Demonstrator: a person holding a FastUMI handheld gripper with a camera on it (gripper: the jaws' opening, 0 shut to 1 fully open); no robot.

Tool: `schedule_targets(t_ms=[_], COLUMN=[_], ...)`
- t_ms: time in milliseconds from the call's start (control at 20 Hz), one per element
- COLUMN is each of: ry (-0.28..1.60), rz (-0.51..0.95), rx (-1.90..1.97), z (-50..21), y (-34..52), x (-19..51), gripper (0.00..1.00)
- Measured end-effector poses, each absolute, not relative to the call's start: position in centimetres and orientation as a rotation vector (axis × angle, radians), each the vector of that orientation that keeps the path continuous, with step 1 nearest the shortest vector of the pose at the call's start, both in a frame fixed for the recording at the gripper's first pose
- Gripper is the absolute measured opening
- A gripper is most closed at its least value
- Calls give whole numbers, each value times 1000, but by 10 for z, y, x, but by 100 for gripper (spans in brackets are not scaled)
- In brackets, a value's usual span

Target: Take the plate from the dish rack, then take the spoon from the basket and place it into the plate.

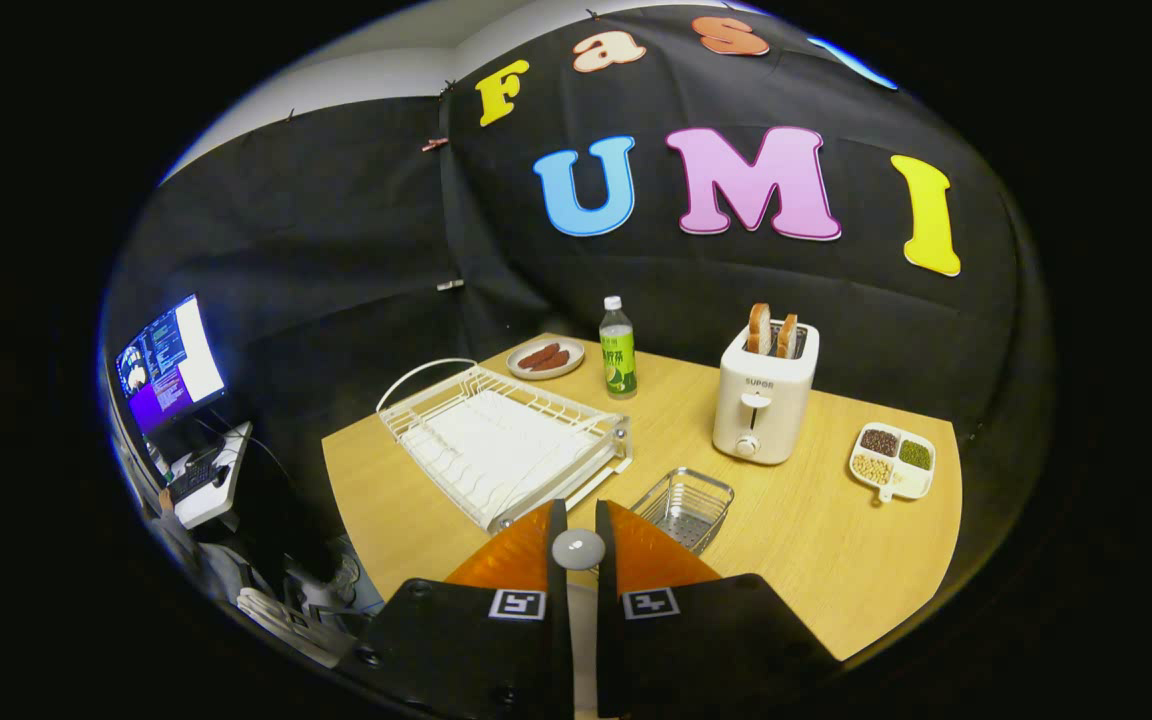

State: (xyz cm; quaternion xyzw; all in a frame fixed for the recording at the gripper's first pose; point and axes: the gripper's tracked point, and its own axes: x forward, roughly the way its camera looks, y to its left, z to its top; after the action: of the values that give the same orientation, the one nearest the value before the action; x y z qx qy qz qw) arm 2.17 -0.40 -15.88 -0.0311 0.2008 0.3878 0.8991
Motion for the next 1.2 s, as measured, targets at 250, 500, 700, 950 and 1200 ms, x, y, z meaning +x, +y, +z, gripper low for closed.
schedule_targets(t_ms=[250,500,700,950,1200], ry=[472,539,587,628,635], rz=[827,823,840,836,831], rx=[-140,-178,-154,-159,-128], z=[-201,-236,-244,-254,-250], y=[-5,-3,1,-5,-2], x=[7,-5,-22,-30,-25], gripper=[13,15,18,24,20])
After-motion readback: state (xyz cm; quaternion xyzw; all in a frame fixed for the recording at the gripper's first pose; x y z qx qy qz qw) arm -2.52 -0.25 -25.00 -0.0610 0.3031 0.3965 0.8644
